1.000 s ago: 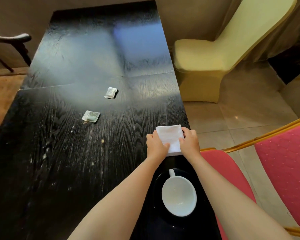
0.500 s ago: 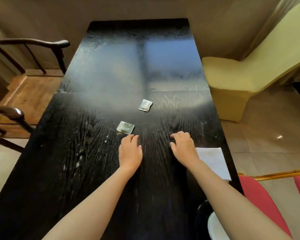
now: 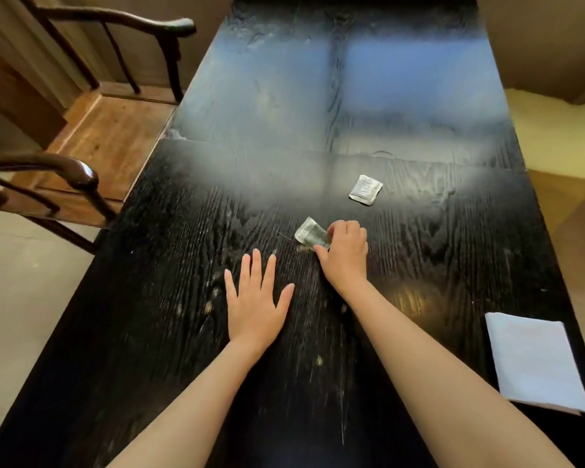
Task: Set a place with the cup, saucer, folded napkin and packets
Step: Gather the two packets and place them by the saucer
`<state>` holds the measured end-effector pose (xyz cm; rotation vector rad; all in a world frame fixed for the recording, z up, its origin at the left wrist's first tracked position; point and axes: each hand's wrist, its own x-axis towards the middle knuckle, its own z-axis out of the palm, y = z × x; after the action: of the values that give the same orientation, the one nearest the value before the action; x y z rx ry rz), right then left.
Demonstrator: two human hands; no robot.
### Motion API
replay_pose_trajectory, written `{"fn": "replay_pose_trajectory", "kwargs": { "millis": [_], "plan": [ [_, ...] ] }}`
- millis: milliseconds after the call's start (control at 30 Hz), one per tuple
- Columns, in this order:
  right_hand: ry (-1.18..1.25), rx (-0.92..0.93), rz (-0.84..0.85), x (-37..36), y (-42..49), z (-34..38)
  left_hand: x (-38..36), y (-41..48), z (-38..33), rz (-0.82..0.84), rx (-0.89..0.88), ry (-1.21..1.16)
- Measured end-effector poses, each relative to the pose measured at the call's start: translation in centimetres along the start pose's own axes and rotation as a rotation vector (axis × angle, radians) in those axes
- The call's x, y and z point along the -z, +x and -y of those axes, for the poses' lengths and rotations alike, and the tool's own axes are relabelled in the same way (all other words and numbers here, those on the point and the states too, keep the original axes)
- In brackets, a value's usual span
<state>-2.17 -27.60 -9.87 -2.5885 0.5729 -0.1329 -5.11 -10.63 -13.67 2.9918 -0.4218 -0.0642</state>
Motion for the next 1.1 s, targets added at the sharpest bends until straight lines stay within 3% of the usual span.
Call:
{"fn": "replay_pose_trajectory", "kwargs": {
  "millis": [100, 200, 300, 400, 500, 733, 900, 1100],
  "plan": [
    [0.147, -0.017, 0.009, -0.4, -0.3, 0.6, 0.1, 0.2, 0.2, -0.002, 0.012, -0.053],
    [0.303, -0.051, 0.045, -0.1, -1.3, 0.7, 0.6, 0.5, 0.5, -0.045, 0.066, -0.369],
    [0.551, -0.105, 0.041, 0.9, -3.2, 1.2, 1.9, 1.3, 0.5, 0.025, 0.216, -0.926],
    [0.796, -0.11, 0.107, 1.4, -5.7, 2.9, 4.3, 2.0, 0.1, 0.173, 0.344, -1.788],
    [0.822, -0.065, 0.133, 1.2, -7.4, 4.3, 5.1, 2.1, -0.1, 0.293, 0.333, -2.148],
    [0.484, 0.076, -0.024, 1.7, -5.3, 2.6, 3.4, 2.5, -0.4, 0.288, 0.403, -2.27],
    [-0.004, -0.021, -0.15, 3.6, 4.0, -2.5, 2.0, 2.9, -0.1, 0.288, 0.44, -2.225],
    [-0.318, 0.08, 0.017, 2.9, 9.3, -5.3, 1.4, 2.7, -0.3, 0.253, 0.344, -2.168]
  ]
}}
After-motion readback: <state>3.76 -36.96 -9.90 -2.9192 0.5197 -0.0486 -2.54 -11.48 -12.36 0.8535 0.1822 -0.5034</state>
